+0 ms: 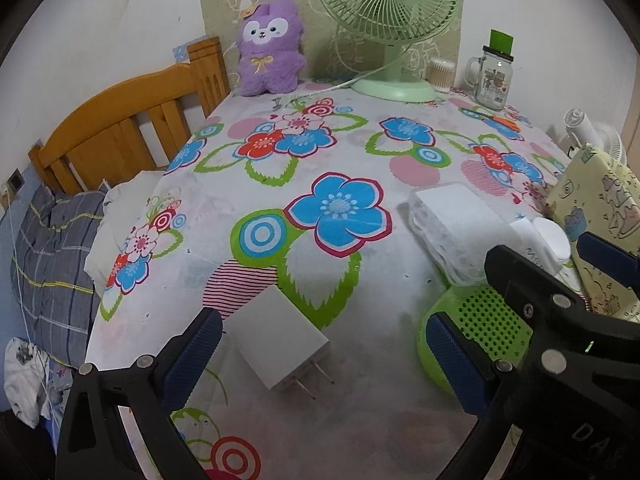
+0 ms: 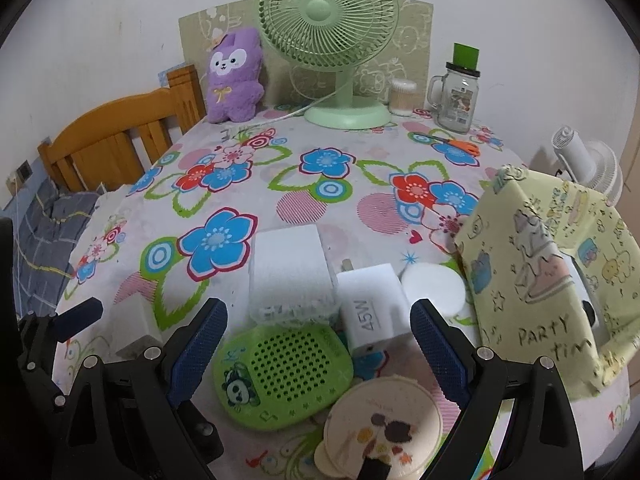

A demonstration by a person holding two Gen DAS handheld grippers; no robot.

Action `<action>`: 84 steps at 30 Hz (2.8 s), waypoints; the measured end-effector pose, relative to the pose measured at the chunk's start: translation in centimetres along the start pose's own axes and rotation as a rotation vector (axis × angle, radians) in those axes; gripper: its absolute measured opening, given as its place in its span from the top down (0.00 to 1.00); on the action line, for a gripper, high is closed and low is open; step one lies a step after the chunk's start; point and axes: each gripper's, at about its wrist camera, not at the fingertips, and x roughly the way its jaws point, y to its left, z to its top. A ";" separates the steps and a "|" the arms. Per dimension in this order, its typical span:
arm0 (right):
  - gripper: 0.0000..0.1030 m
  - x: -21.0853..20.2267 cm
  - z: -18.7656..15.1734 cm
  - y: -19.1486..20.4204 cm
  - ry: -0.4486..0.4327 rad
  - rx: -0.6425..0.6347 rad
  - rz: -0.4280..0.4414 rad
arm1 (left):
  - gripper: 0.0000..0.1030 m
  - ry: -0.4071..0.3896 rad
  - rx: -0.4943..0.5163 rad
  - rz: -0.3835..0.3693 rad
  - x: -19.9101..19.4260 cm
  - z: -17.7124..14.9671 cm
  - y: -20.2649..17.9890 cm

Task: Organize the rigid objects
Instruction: 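Move the left tool to the white plug adapter while the right tool approaches the white translucent box, then close the left gripper on the adapter while the right gripper closes on the white box, then lift the adapter with the left tool while the right tool carries the white box toward the yellow box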

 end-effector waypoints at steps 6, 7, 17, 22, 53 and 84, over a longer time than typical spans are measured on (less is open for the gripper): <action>0.08 1.4 0.4 0.2 0.018 -0.016 0.007 | 0.02 0.001 -0.010 0.022 0.6 0.2 0.0; 0.08 1.6 0.5 0.2 0.020 -0.019 0.010 | 0.05 -0.003 -0.009 0.036 0.7 0.2 0.0; 0.08 3.3 0.9 0.6 0.039 -0.047 0.015 | 0.15 0.028 -0.037 0.086 1.7 0.0 0.4; 0.08 4.2 1.0 1.0 0.045 -0.059 0.019 | 0.18 0.042 -0.086 0.048 2.1 -0.1 1.1; 0.40 3.5 0.7 2.2 0.046 -0.111 0.054 | 0.61 -0.001 -0.019 -0.051 0.8 0.1 -0.7; 0.40 -5.8 -0.5 -1.1 -0.066 -0.044 0.031 | 0.61 -0.139 0.027 -0.069 -7.3 -1.0 -4.2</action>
